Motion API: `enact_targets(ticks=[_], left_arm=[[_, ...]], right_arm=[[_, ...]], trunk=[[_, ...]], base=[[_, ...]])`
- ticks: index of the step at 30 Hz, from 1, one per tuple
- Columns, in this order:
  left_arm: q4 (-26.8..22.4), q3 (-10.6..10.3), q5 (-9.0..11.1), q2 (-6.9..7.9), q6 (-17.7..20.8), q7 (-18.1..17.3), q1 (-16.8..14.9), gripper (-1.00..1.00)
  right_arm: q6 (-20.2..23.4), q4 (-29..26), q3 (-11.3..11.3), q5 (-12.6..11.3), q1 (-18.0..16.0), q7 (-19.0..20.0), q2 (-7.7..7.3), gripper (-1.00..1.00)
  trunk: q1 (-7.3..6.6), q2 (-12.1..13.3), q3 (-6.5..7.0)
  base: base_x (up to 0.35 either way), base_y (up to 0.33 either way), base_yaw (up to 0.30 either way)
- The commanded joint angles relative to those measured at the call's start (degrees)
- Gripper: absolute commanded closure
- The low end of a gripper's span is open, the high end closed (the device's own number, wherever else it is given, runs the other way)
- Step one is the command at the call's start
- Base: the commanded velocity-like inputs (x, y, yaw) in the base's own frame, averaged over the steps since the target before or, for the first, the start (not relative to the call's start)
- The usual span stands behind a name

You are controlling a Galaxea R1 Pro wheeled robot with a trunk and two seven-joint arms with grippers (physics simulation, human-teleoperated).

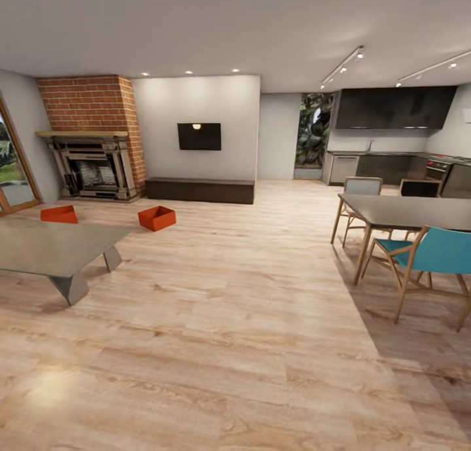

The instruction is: Move the two storage containers from the living room to the garage. In the garage, place one container on the floor and stack the other container on top of it (either order is fine).

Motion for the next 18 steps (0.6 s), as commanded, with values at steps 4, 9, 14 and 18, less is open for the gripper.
enact_targets(ticks=[4,9,14,18], left_arm=[[-0.05,0.33,0.07,-0.01,0.28,-0.01,0.0,-1.0],[-0.04,0.33,0.08,-0.01,0.28,-0.01,0.0,-1.0],[-0.03,0.33,0.04,-0.01,0.28,-0.01,0.0,-1.0],[-0.03,0.33,0.03,-0.03,0.28,-0.01,0.0,-1.0]], right_arm=[[-0.32,0.16,0.47,-0.59,-0.05,0.17,0.02,-1.0],[-0.32,0.16,0.47,-0.59,-0.05,0.19,0.02,-1.0],[-0.32,0.16,0.47,-0.59,-0.04,0.19,0.02,-1.0],[-0.32,0.16,0.47,-0.59,-0.04,0.19,0.02,-1.0]], trunk=[[0.03,-0.03,-0.06],[0.03,-0.03,-0.06],[0.03,-0.03,-0.06],[0.03,-0.03,-0.06]], base=[[0.324,0.0,0.0],[0.324,0.0,0.0],[0.324,0.0,0.0],[0.324,0.0,0.0]])
